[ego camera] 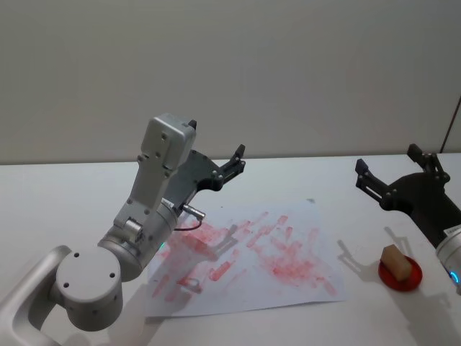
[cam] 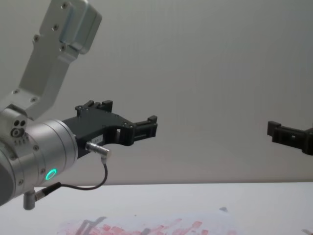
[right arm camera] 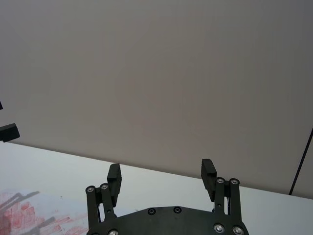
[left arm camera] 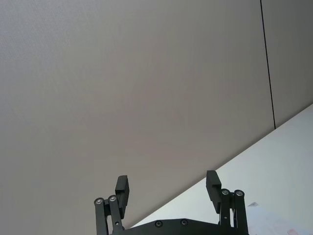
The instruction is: Use the one hand to pick up the stamp and affix it onto the A4 paper.
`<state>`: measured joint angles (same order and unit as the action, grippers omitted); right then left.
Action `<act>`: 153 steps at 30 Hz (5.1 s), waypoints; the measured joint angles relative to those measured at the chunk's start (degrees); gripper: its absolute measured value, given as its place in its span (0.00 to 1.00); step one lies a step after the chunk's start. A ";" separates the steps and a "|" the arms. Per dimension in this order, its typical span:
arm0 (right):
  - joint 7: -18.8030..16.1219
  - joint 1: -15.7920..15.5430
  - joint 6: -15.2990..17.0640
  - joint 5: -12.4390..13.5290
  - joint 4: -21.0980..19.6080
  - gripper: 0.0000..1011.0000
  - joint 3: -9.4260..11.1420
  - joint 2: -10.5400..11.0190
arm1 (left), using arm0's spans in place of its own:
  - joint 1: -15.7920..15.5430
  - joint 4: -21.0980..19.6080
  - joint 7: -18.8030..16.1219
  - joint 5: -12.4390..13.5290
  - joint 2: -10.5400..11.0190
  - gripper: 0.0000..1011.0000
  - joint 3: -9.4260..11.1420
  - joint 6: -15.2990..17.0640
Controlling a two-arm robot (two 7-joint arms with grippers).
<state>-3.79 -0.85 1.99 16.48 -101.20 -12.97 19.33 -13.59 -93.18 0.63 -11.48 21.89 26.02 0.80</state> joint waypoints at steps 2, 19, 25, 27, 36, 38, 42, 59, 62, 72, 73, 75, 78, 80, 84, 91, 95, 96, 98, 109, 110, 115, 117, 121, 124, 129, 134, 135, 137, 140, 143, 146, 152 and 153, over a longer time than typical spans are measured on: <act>0.00 0.01 -0.01 -0.01 0.00 0.99 0.00 0.00 | 0.00 0.00 0.00 0.00 0.00 0.99 0.00 0.00; -0.02 0.02 -0.04 -0.02 -0.01 0.99 0.04 0.00 | 0.00 0.00 0.00 0.00 0.00 0.99 0.00 0.00; -0.04 0.02 -0.05 -0.01 -0.04 0.99 0.04 0.00 | 0.00 0.00 0.00 0.00 0.00 0.99 0.00 0.00; -0.04 0.02 -0.05 -0.01 -0.04 0.99 0.04 0.00 | 0.00 0.00 0.00 0.00 0.00 0.99 0.00 0.00; -0.04 0.02 -0.04 -0.01 -0.04 0.99 0.04 0.00 | 0.00 0.00 0.00 0.00 0.00 0.99 0.00 0.00; -0.06 0.00 -0.04 0.00 -0.04 0.99 0.06 0.03 | 0.00 0.00 0.00 0.00 0.00 0.99 0.00 0.00; 0.03 -0.53 -0.04 0.29 -0.45 0.99 0.30 0.44 | 0.00 0.00 0.00 0.00 0.00 0.99 0.00 0.00; 5.56 -10.35 2.73 4.69 -6.86 0.99 3.34 6.32 | 0.00 0.00 0.00 0.00 0.00 0.99 0.00 0.00; 5.95 -11.83 3.53 5.43 -7.60 0.99 3.77 7.20 | 0.00 0.00 0.00 0.00 0.00 0.99 0.00 0.00; 4.68 -13.39 7.87 6.42 -8.18 0.99 4.18 8.42 | 0.00 0.00 0.00 0.00 0.00 0.99 0.00 0.00; 4.23 -13.35 9.02 6.43 -8.10 0.99 4.13 8.43 | 0.00 0.00 0.00 0.00 0.00 0.99 0.00 0.00; 3.85 -13.26 9.96 6.43 -7.95 0.99 4.02 8.43 | 0.00 0.00 0.00 0.00 0.00 0.99 0.00 0.00; 2.98 -12.87 12.20 6.37 -7.44 0.99 3.74 8.25 | 0.00 0.00 0.00 0.00 0.00 0.99 0.00 0.00; 2.31 -12.48 13.86 6.04 -6.93 0.99 3.48 8.01 | 0.00 0.00 0.00 0.00 0.00 0.99 0.00 0.00; 1.23 -11.52 16.26 5.18 -5.84 0.99 2.91 7.44 | 0.00 0.00 0.00 0.00 0.00 0.99 0.00 0.00; -0.61 -9.33 19.90 2.91 -3.55 0.99 1.87 6.16 | 0.00 0.00 0.00 0.00 0.00 0.99 0.00 0.00; -1.19 -8.44 20.83 1.94 -2.68 0.99 1.51 5.68 | 0.00 0.00 0.00 0.00 0.00 0.99 0.00 0.00; -1.41 -8.05 21.26 1.40 -2.32 0.99 1.35 5.47 | 0.00 0.00 0.00 0.00 0.00 0.99 0.00 0.00; -1.74 -7.52 21.72 0.78 -1.83 0.99 1.16 5.16 | 0.00 0.00 0.00 0.00 0.00 0.99 0.00 0.00; -2.65 -5.96 23.08 -1.09 -0.31 0.91 0.56 4.23 | 0.00 0.00 0.00 0.00 0.00 0.99 0.00 0.00; -2.73 -5.80 23.21 -1.25 -0.18 0.89 0.50 4.16 | 0.00 0.00 0.00 0.00 0.00 0.99 0.00 0.00; -2.94 -5.50 23.49 -1.63 0.11 0.75 0.39 3.99 | 0.00 0.00 0.00 0.00 0.00 0.99 0.00 0.00; -2.98 -5.42 23.55 -1.70 0.17 0.67 0.36 3.93 | 0.00 0.00 0.00 0.00 0.00 0.99 0.00 0.00; -3.07 -5.23 23.74 -1.92 0.34 0.58 0.28 3.85 | 0.00 0.00 0.00 0.00 0.00 0.99 0.00 0.00; -3.11 -5.16 23.82 -2.03 0.41 0.47 0.24 3.80 | 0.00 0.00 0.00 0.00 0.01 0.99 0.00 0.00; -3.20 -5.04 23.90 -2.16 0.52 0.32 0.21 3.73 | 0.00 0.00 0.00 0.00 0.00 0.99 0.00 0.00; -3.24 -4.97 23.98 -2.27 0.60 0.22 0.18 3.70 | 0.00 0.00 0.00 0.00 0.00 0.99 0.00 0.00; -3.24 -4.96 23.98 -2.28 0.60 0.21 0.18 3.70 | 0.00 0.00 0.00 0.00 0.00 0.99 0.00 0.00; -3.27 -4.94 23.99 -2.31 0.63 0.22 0.17 3.69 | 0.00 0.00 0.00 0.00 0.00 0.99 0.00 0.00; -3.31 -4.91 23.90 -2.45 0.63 0.22 0.17 3.67 | 0.00 0.00 0.00 0.00 0.00 0.99 0.00 0.00; -3.42 -4.77 23.42 -2.83 0.63 0.22 0.17 3.65 | 0.00 0.00 0.00 0.00 0.00 0.99 0.00 0.00; -3.67 -4.57 22.76 -3.29 0.63 0.22 0.16 3.62 | 0.00 0.00 0.00 0.00 0.00 0.99 0.00 0.00; -5.63 -3.16 20.11 -4.99 0.75 0.22 -0.10 3.22 | 0.00 0.00 0.00 0.00 0.00 0.99 0.00 0.00; -5.91 -2.93 19.65 -5.23 0.79 0.22 -0.16 3.14 | 0.00 0.00 0.00 0.00 0.00 0.99 0.00 0.00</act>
<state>-9.70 -3.78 21.64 11.25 -100.40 -13.13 22.47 -13.59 -93.18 0.63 -11.48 21.90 26.02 0.80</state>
